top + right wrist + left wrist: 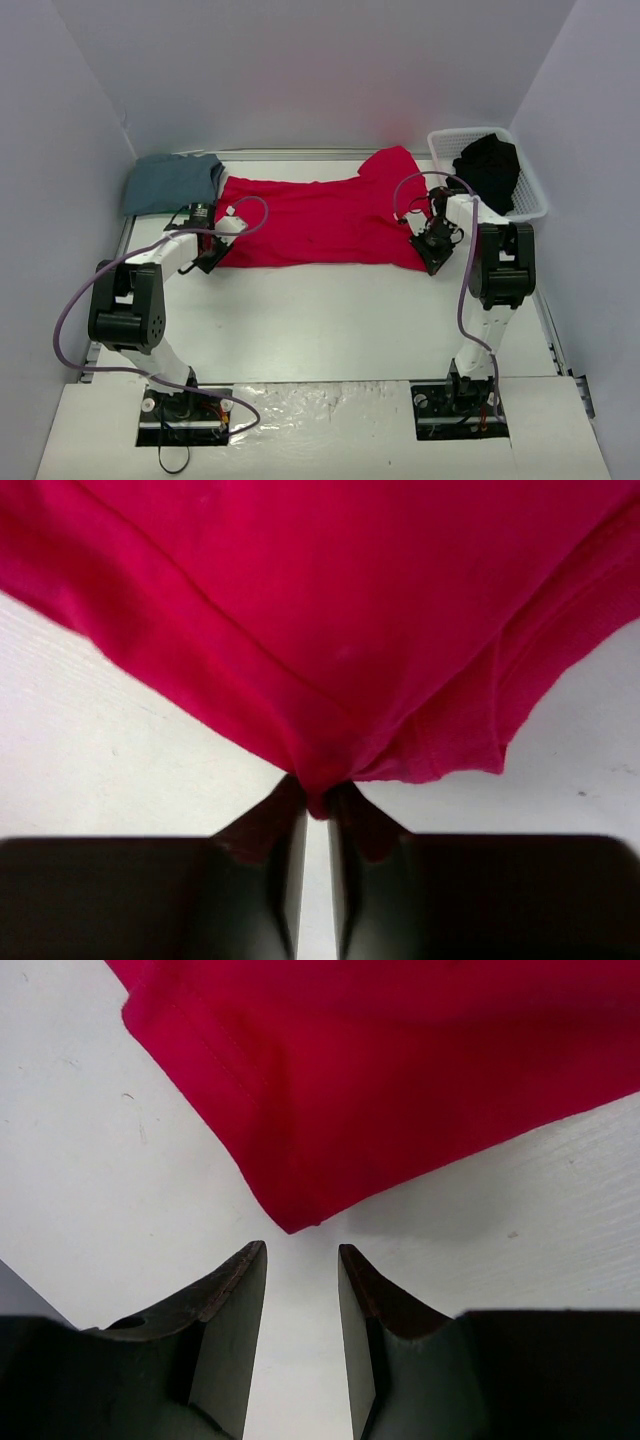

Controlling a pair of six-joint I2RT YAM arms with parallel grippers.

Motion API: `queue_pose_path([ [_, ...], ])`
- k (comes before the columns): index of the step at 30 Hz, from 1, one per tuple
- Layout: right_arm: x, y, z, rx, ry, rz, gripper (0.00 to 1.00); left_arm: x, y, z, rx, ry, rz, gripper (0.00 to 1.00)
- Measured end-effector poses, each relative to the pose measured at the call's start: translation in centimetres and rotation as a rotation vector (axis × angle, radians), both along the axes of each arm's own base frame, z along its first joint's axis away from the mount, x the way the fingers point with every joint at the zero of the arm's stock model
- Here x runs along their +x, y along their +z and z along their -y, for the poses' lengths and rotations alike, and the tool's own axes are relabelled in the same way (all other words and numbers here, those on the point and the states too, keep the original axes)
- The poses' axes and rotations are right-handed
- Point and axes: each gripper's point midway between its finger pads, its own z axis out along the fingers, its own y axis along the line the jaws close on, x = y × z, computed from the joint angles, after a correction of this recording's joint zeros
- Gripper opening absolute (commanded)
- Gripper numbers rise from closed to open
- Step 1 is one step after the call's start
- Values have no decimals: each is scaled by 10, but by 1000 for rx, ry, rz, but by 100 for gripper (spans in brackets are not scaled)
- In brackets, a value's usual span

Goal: Fold and stack the t-shirts
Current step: Fold the flattened tshirt in 1/3 of the way

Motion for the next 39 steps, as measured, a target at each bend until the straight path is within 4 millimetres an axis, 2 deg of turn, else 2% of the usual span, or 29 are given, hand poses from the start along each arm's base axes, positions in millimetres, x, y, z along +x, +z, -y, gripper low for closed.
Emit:
queue_pose_path([
  [2, 0, 0, 1, 3, -3, 1, 0, -3, -2, 0, 1, 0, -8, 34],
  [15, 2, 0, 0, 20, -12, 1, 0, -9, -9, -1, -8, 4, -24, 35],
  [23, 2, 0, -2, 31, -12, 0, 0, -3, -8, 2, -48, 33, -3, 35],
  [27, 2, -1, -2, 35, -12, -3, 0, 6, -8, 9, -89, 41, -1, 34],
  [33, 2, -1, -2, 36, -12, -9, 0, 20, -13, 15, -121, 48, -9, 25],
  [34, 2, -1, -2, 36, -12, -9, 0, 22, -13, 15, -122, 49, -5, 21],
  [35, 2, -1, -3, 36, -12, -10, 0, 23, -13, 15, -123, 50, -5, 8],
  [36, 2, -1, -2, 36, -12, -10, 0, 23, -14, 16, -126, 54, -8, 3],
  [39, 2, -1, -2, 36, -12, -10, 0, 24, -15, 16, -131, 52, -9, 2],
])
